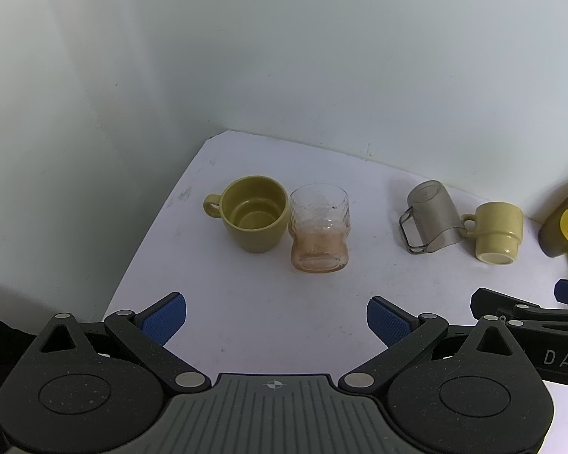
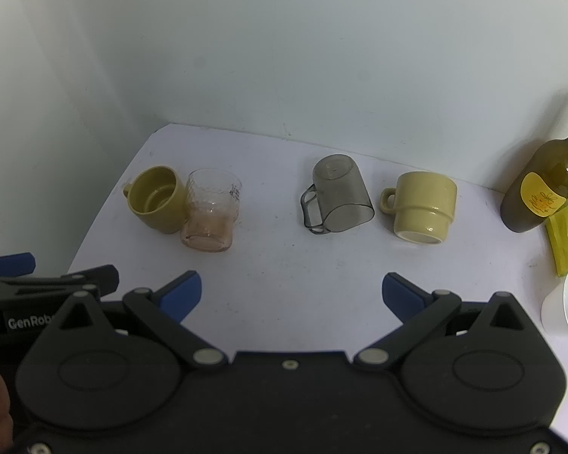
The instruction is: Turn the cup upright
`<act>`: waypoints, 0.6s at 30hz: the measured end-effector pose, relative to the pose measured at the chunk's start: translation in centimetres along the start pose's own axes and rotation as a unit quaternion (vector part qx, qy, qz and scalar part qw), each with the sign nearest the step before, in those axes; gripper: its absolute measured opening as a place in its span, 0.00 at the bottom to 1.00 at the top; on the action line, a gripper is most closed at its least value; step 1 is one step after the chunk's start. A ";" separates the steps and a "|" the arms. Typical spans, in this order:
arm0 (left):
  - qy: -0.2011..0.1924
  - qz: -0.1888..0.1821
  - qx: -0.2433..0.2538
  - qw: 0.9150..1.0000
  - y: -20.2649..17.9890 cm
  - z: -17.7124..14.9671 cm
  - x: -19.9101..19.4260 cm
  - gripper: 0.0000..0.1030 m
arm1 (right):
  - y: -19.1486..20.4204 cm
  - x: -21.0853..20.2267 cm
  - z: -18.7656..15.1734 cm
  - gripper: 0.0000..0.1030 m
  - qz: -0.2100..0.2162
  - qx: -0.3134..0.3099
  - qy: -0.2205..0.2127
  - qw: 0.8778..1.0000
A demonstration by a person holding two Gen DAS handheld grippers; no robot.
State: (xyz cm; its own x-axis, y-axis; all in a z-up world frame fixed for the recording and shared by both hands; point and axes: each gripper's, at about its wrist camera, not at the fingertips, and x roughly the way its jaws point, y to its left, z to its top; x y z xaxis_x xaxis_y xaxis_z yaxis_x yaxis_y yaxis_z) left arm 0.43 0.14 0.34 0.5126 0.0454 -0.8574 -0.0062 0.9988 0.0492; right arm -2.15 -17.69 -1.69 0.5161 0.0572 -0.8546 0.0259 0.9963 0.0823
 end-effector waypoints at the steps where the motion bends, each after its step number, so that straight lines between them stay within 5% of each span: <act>1: 0.000 0.000 0.000 1.000 -0.1 0.0 0.0 1.00 | 0.0 0.0 0.0 1.00 0.000 0.000 0.000 1.000; 18: 0.001 -0.002 -0.001 1.000 -0.1 0.1 -0.2 1.00 | 0.0 -0.1 0.2 1.00 0.001 0.001 0.001 1.000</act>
State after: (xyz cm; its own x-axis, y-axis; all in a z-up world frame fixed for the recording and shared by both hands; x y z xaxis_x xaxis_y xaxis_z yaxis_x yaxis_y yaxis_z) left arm 0.43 0.04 0.55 0.5106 0.0416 -0.8588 -0.0057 0.9990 0.0450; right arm -1.97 -17.73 -1.51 0.5142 0.0594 -0.8556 0.0261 0.9961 0.0849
